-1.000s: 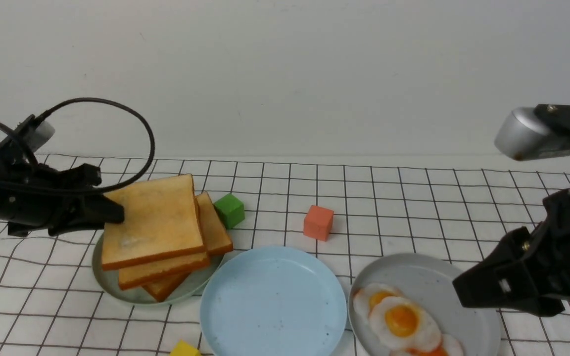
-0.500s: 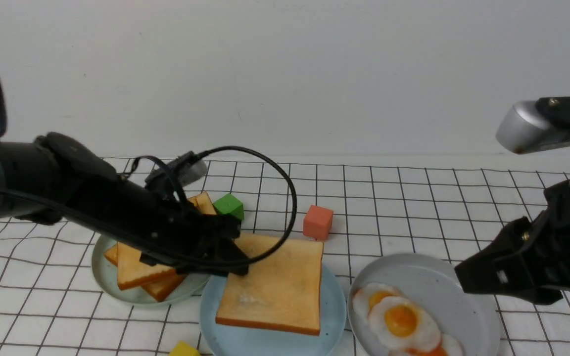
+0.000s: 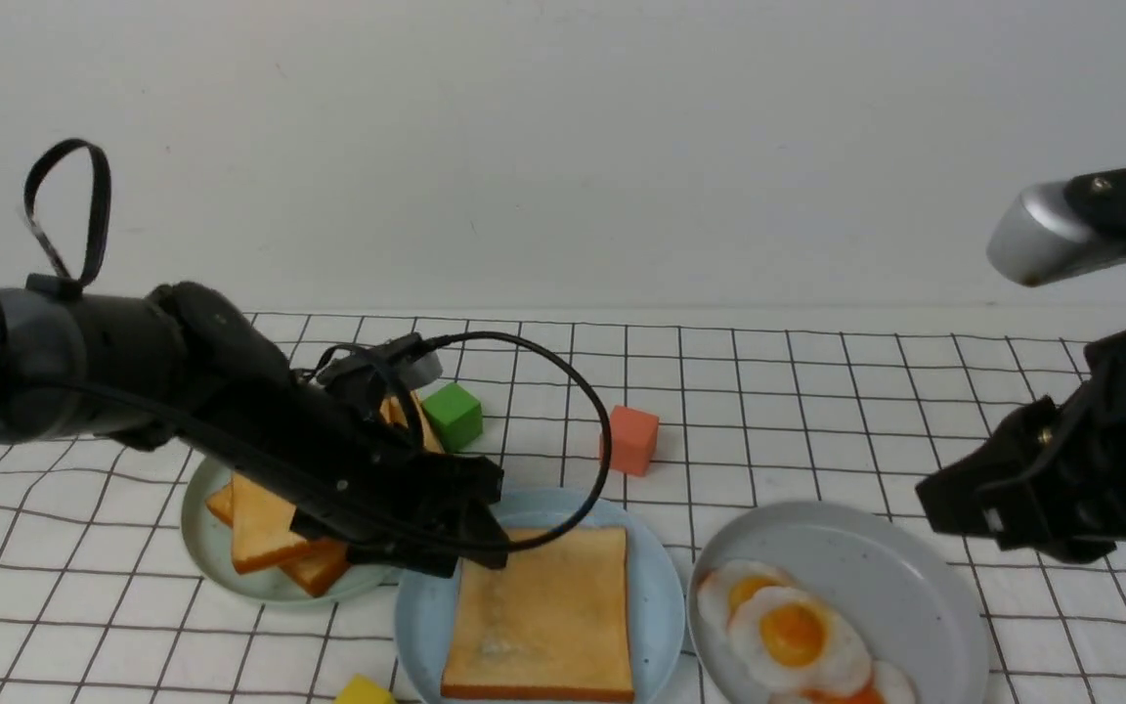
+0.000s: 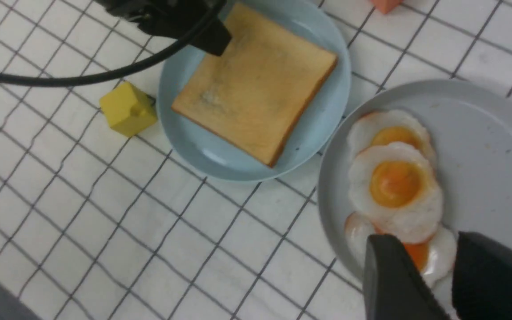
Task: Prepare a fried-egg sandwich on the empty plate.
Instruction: Use the left arm to put a slice of bread into the empty plate in the middle, then use the right arm to grab a fried egg
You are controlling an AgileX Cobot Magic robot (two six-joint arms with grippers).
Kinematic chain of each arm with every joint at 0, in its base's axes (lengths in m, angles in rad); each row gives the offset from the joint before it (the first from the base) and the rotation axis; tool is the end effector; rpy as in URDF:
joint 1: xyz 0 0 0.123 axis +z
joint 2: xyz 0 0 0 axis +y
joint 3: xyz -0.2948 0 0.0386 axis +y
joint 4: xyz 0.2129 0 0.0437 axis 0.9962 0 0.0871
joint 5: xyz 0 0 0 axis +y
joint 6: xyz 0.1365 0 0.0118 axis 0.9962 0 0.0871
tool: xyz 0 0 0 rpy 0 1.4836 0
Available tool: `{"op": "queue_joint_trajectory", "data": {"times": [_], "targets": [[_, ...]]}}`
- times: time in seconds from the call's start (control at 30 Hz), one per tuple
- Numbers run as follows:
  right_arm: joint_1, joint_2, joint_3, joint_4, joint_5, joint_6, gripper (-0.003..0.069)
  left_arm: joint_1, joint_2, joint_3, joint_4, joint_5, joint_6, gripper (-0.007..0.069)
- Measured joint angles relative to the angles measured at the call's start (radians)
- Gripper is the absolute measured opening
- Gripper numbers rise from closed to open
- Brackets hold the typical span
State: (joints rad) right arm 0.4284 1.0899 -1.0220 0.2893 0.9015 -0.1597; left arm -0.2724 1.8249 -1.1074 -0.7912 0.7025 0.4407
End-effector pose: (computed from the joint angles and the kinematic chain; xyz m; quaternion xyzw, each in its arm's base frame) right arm 0.1693 0.1110 0.3300 -0.2259 0.9048 0.1801 0.3127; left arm 0.3185 -0.1544 0.1797 0.0738 0.9502 -0.2719 0.1329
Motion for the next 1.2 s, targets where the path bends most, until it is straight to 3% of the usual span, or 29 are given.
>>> {"op": "queue_joint_trajectory", "data": {"times": [0.13,0.33,0.5,0.53,0.6,0.63,0.77,0.93,1.07,1.2], "targets": [[0.000,0.019,0.000,-0.022,-0.021,0.001,0.0242,0.000,-0.064,-0.082,0.168,0.099,-0.133,0.0470],[-0.012,0.134,0.000,-0.065,-0.017,0.001,0.0244,0.001,-0.212,-0.185,0.295,0.247,-0.206,0.0467],[-0.079,0.267,0.000,-0.045,-0.019,-0.009,0.0248,-0.049,-0.360,-0.187,0.296,0.351,-0.197,0.0370],[-0.126,0.328,0.000,-0.011,-0.020,-0.049,0.0248,-0.101,-0.421,-0.163,0.301,0.368,-0.190,0.0298],[-0.155,0.359,0.000,0.026,-0.024,-0.086,0.0248,-0.137,-0.454,-0.139,0.301,0.371,-0.186,0.0251],[-0.187,0.397,0.000,0.070,-0.031,-0.154,0.0250,-0.208,-0.510,-0.087,0.304,0.366,-0.184,0.0163],[-0.214,0.477,-0.002,0.136,-0.074,-0.283,0.0252,-0.363,-0.615,0.034,0.330,0.303,-0.203,0.0002],[-0.217,0.559,-0.003,0.190,-0.134,-0.385,0.0253,-0.514,-0.711,0.158,0.452,0.180,-0.306,-0.0013],[-0.218,0.608,-0.008,0.208,-0.181,-0.464,0.0253,-0.535,-0.741,0.179,0.569,0.171,-0.427,-0.0013],[-0.218,0.639,-0.008,0.265,-0.194,-0.525,0.0253,-0.535,-0.744,0.181,0.619,0.169,-0.478,-0.0013]]}}
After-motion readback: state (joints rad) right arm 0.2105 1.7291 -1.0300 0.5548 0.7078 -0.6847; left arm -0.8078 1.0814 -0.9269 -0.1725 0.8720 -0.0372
